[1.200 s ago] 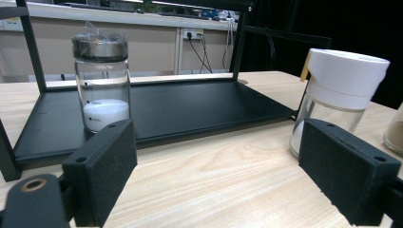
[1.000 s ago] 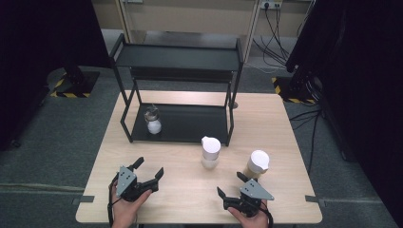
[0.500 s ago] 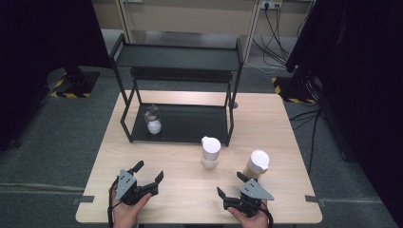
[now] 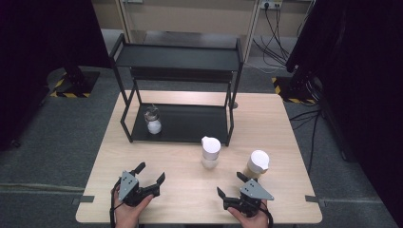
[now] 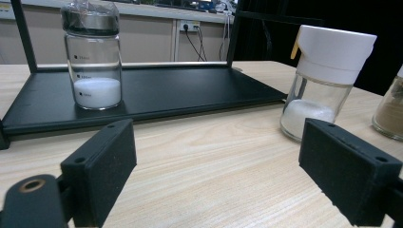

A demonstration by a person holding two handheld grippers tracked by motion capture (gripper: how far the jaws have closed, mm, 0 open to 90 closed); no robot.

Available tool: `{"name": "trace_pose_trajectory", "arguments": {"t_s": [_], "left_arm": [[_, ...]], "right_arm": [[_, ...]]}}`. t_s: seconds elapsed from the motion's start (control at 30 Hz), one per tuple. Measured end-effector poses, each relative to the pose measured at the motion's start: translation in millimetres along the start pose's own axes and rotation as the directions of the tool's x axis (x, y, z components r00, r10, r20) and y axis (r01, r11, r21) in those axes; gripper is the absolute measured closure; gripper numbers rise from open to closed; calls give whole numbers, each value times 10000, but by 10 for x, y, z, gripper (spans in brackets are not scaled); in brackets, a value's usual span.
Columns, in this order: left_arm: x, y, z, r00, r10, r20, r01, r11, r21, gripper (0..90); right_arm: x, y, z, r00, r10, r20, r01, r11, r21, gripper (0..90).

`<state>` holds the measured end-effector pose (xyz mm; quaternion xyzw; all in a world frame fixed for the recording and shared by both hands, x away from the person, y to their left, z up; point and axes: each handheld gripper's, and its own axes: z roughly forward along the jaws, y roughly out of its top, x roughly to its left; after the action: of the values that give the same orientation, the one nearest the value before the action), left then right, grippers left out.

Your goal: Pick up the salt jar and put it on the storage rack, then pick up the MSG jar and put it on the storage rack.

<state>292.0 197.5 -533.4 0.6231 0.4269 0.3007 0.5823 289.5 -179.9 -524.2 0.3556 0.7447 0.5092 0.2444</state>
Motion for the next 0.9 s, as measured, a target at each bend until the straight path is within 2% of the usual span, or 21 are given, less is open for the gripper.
{"name": "trace_pose_trajectory", "arguments": {"t_s": [0.33,0.6,0.9], "left_arm": [[-22,-3,-3,9999,149,-66,-149,9999,-3,108],[-23,-2,-3,9999,162,-24,-162,9999,-3,106],[-24,-3,-4,9999,171,3,-171,9999,-15,105]], "right_arm": [[4,0,-1,10000,-40,-4,40,10000,-14,76],[-21,7,9,9998,158,-75,-157,9999,17,62],[-14,254,110,9999,149,-46,-151,9991,-387,43]]}}
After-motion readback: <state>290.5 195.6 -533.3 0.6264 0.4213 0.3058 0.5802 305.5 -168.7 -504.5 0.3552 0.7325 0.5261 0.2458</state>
